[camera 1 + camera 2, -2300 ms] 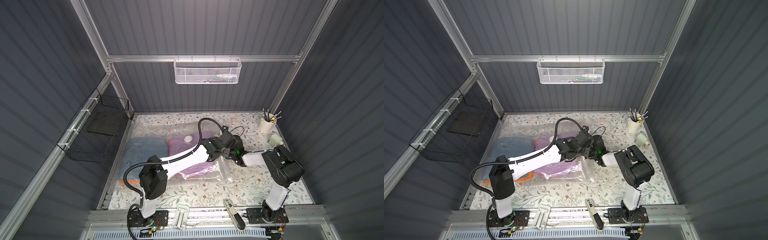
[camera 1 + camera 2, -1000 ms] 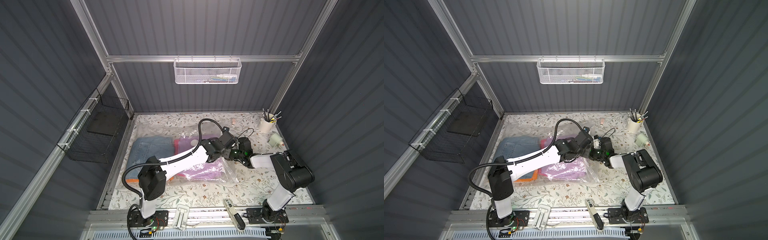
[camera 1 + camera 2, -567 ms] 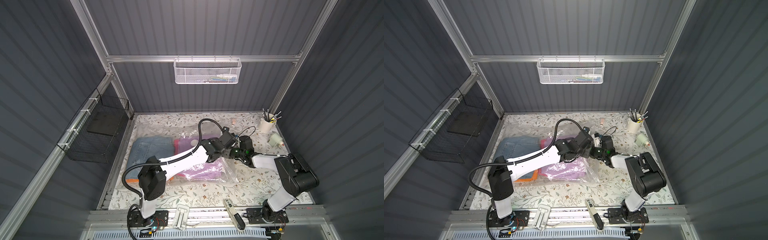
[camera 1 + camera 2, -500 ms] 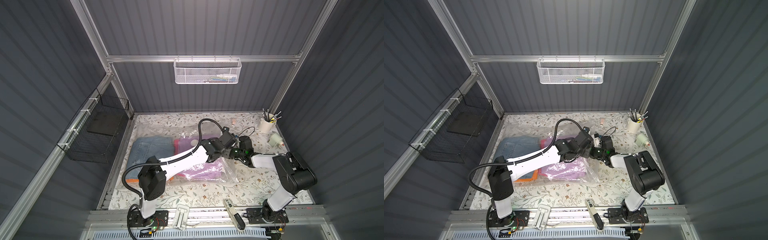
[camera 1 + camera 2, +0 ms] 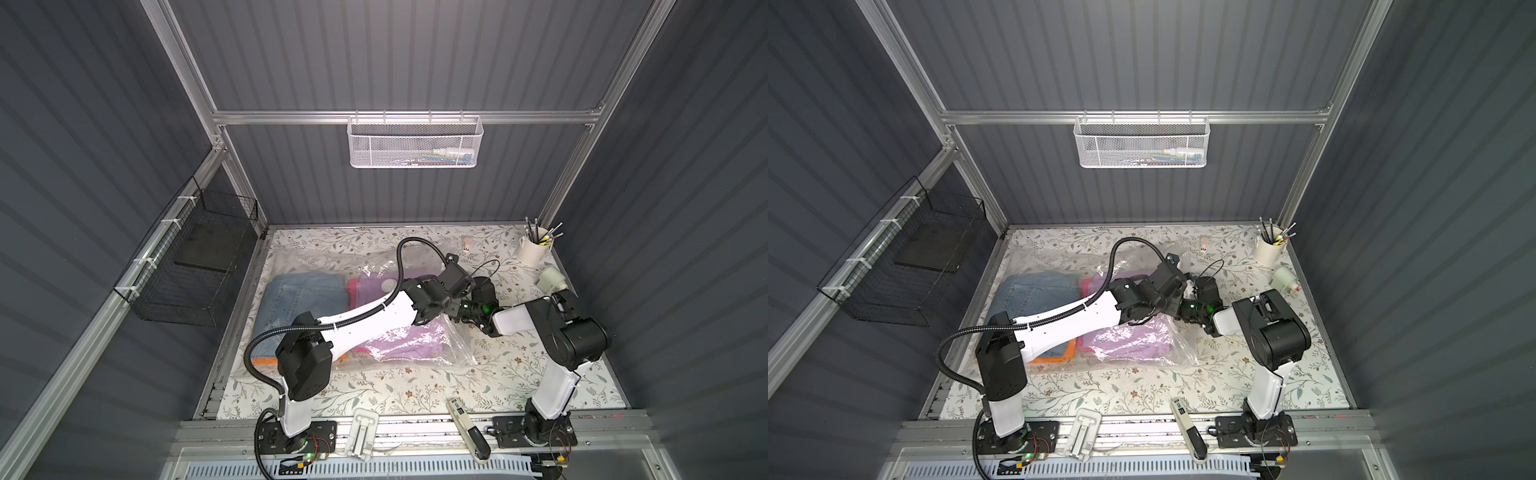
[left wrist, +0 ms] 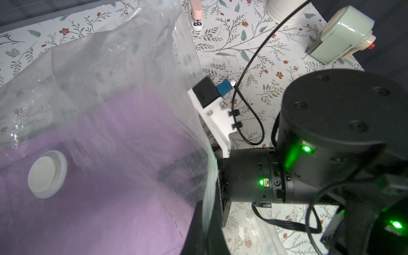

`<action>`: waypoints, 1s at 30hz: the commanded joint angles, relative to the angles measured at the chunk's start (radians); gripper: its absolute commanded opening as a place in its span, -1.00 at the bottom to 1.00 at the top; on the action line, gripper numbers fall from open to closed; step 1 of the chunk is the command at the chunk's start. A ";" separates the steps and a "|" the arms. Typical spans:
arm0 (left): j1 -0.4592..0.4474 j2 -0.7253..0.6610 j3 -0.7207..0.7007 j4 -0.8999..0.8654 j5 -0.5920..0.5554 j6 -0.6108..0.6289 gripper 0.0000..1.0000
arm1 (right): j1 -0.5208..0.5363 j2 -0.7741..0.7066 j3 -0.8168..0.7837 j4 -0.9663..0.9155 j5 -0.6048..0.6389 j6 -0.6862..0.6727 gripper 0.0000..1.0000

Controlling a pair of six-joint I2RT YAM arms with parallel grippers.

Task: Take the trousers out of the vacuum bag
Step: Take out the trousers from the vacuum bag.

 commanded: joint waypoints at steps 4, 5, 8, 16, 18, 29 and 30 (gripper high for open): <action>0.006 -0.008 -0.012 -0.029 -0.023 0.015 -1.00 | 0.000 -0.157 0.068 -0.151 -0.014 -0.067 -0.91; 0.005 -0.010 -0.014 -0.029 -0.024 0.016 -1.00 | -0.002 -0.177 0.077 -0.182 -0.013 -0.078 -0.91; 0.005 -0.011 -0.018 -0.027 -0.027 0.015 -1.00 | -0.012 -0.219 0.095 -0.242 -0.010 -0.087 -0.91; 0.005 -0.011 -0.019 -0.028 -0.031 0.017 -1.00 | -0.039 -0.280 0.091 -0.298 -0.004 -0.087 -0.85; 0.004 -0.011 -0.020 -0.029 -0.030 0.019 -1.00 | -0.047 -0.284 0.091 -0.325 0.001 -0.094 -0.85; 0.005 -0.012 -0.018 -0.029 -0.032 0.024 -1.00 | -0.094 -0.422 0.045 -0.530 0.049 -0.190 -0.88; 0.005 -0.011 -0.017 -0.029 -0.029 0.025 -1.00 | -0.099 -0.429 0.040 -0.542 0.054 -0.200 -0.88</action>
